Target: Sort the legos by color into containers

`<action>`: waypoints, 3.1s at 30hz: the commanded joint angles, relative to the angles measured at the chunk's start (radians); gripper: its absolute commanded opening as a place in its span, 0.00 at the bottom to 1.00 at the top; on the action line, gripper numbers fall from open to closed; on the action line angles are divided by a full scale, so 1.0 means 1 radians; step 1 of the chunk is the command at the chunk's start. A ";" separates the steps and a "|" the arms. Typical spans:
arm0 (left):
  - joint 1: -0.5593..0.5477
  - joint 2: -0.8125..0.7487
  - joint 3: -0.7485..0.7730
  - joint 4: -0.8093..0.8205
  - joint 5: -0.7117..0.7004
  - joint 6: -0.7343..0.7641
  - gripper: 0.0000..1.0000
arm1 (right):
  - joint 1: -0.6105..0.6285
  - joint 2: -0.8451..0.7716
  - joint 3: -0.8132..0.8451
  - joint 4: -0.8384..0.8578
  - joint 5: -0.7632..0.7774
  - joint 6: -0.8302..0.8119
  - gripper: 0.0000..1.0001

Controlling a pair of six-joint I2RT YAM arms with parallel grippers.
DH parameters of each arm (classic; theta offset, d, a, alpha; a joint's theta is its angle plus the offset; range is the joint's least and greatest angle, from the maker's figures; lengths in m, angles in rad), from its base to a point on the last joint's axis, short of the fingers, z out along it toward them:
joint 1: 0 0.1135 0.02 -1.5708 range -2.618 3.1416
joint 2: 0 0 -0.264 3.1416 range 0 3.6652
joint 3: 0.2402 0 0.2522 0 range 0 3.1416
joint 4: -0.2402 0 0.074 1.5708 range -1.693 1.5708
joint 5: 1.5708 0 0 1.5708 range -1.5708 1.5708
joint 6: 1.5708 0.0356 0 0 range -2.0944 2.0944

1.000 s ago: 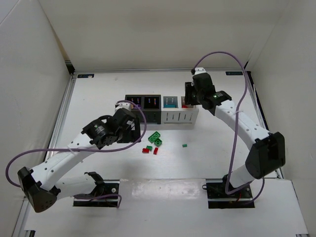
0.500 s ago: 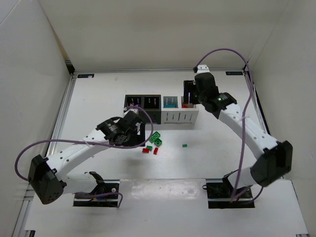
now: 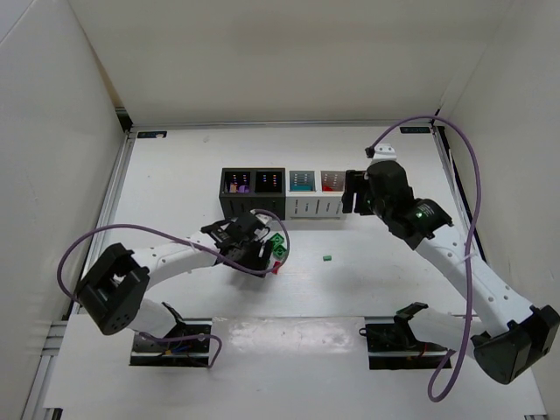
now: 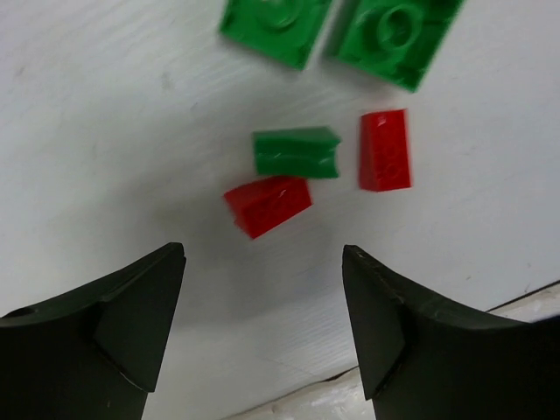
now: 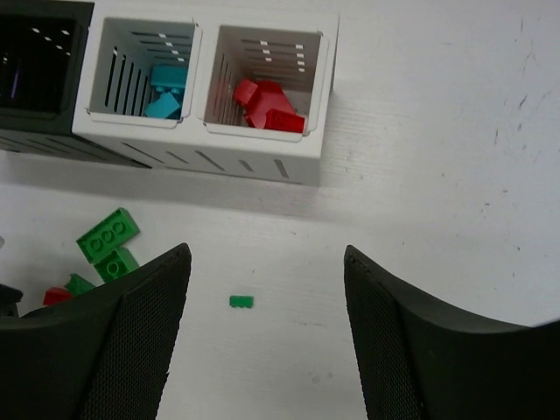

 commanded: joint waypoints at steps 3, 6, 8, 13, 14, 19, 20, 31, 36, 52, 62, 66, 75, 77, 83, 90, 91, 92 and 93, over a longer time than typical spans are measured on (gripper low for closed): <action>0.026 0.066 0.017 0.192 0.130 0.193 0.78 | -0.020 -0.037 -0.014 -0.024 -0.029 0.038 0.73; 0.029 0.167 0.075 0.174 0.141 0.216 0.67 | -0.034 -0.054 -0.017 -0.026 -0.050 0.044 0.73; 0.027 0.187 0.102 0.171 0.141 0.206 0.65 | -0.038 -0.059 -0.020 -0.021 -0.062 0.041 0.73; 0.029 0.204 0.079 0.188 0.161 0.190 0.61 | -0.057 -0.070 -0.017 -0.021 -0.075 0.033 0.73; 0.024 0.193 0.073 0.177 0.163 0.182 0.60 | -0.057 -0.074 -0.018 -0.021 -0.076 0.035 0.73; 0.011 0.126 0.000 0.171 0.115 0.106 0.62 | -0.049 -0.076 -0.023 -0.021 -0.079 0.033 0.73; 0.011 0.109 -0.013 0.174 0.109 0.098 0.62 | -0.046 -0.077 -0.027 -0.021 -0.078 0.035 0.73; -0.003 0.089 -0.055 0.154 0.049 0.008 0.63 | -0.031 -0.079 -0.030 -0.023 -0.067 0.041 0.73; -0.025 0.020 -0.112 0.151 0.038 -0.031 0.63 | -0.027 -0.076 -0.041 -0.015 -0.075 0.052 0.73; -0.115 0.149 -0.015 -0.021 -0.179 -0.135 0.40 | -0.026 -0.086 -0.060 -0.010 -0.076 0.081 0.73; -0.127 0.112 0.008 -0.089 -0.208 -0.170 0.23 | -0.030 -0.097 -0.069 0.003 -0.079 0.087 0.73; -0.138 -0.007 0.084 -0.189 -0.267 -0.151 0.22 | -0.044 -0.123 -0.069 -0.009 -0.078 0.087 0.73; -0.138 -0.128 0.428 -0.138 -0.267 0.177 0.23 | -0.167 -0.295 -0.121 -0.064 -0.079 0.101 0.73; -0.135 -0.045 0.579 -0.128 -0.249 0.234 0.23 | -0.191 -0.316 -0.129 -0.079 -0.093 0.096 0.73; -0.103 0.279 0.942 -0.090 -0.124 0.357 0.23 | -0.325 -0.387 -0.141 -0.096 -0.174 0.078 0.73; -0.074 0.612 1.414 -0.185 -0.055 0.420 0.23 | -0.455 -0.390 -0.162 -0.092 -0.302 0.046 0.73; -0.072 0.635 1.441 -0.191 -0.046 0.420 0.23 | -0.486 -0.393 -0.165 -0.087 -0.311 0.041 0.73; -0.072 0.702 1.505 -0.200 -0.046 0.420 0.23 | -0.498 -0.392 -0.172 -0.084 -0.319 0.038 0.73; -0.069 0.725 1.533 -0.231 -0.043 0.417 0.23 | -0.504 -0.390 -0.175 -0.080 -0.369 0.036 0.73</action>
